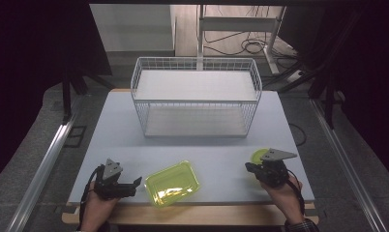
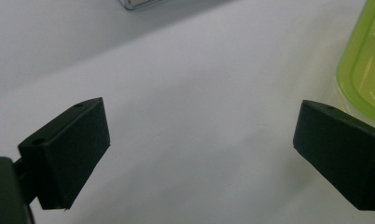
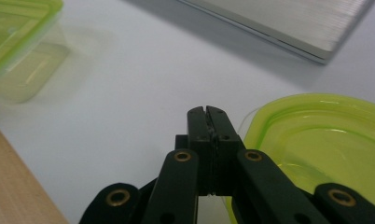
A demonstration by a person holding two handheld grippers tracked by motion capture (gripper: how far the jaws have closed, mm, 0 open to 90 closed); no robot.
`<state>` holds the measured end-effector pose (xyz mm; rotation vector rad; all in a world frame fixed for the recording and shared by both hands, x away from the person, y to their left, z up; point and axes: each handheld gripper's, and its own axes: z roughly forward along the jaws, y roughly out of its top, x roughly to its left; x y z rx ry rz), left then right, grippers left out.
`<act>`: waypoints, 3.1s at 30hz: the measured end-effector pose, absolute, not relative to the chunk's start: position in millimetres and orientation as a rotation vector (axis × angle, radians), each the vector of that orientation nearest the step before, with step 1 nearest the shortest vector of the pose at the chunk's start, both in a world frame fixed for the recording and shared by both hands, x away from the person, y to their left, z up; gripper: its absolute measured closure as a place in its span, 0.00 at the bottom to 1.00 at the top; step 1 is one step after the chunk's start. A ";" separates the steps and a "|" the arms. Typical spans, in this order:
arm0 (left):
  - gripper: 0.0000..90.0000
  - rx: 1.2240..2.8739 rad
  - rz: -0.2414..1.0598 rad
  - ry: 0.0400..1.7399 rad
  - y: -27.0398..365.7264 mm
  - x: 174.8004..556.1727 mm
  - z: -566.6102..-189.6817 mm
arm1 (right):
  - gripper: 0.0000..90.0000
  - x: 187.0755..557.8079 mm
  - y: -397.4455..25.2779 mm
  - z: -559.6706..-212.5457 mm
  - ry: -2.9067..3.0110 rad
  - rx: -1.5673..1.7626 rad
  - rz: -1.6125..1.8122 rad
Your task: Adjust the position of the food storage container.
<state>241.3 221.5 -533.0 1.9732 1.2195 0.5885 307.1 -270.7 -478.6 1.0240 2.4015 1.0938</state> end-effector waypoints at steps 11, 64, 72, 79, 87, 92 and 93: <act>0.04 1.985 0.564 1.222 219.5 241.8 -533.7 | 0.99 319.0 -299.1 -479.4 2.325 1.123 1.099; 0.98 2.283 0.244 0.843 132.8 243.1 -531.2 | 0.83 303.6 -279.9 -480.7 2.410 0.998 1.118; 0.98 2.297 0.230 0.791 116.8 244.2 -531.2 | 0.80 303.9 -277.8 -483.1 2.423 0.997 1.105; 0.84 2.286 0.247 0.807 122.2 242.6 -529.8 | 0.76 303.2 -275.5 -485.1 2.439 0.986 1.094; 0.56 2.275 0.341 0.854 137.8 235.5 -527.7 | 0.63 301.4 -273.0 -487.4 2.438 0.975 1.097; 0.43 2.217 0.386 0.901 155.0 232.0 -523.9 | 0.55 301.2 -271.6 -488.5 2.437 0.978 1.097; 0.42 2.217 0.386 0.901 155.0 232.0 -523.9 | 0.54 301.2 -271.2 -488.9 2.436 0.980 1.099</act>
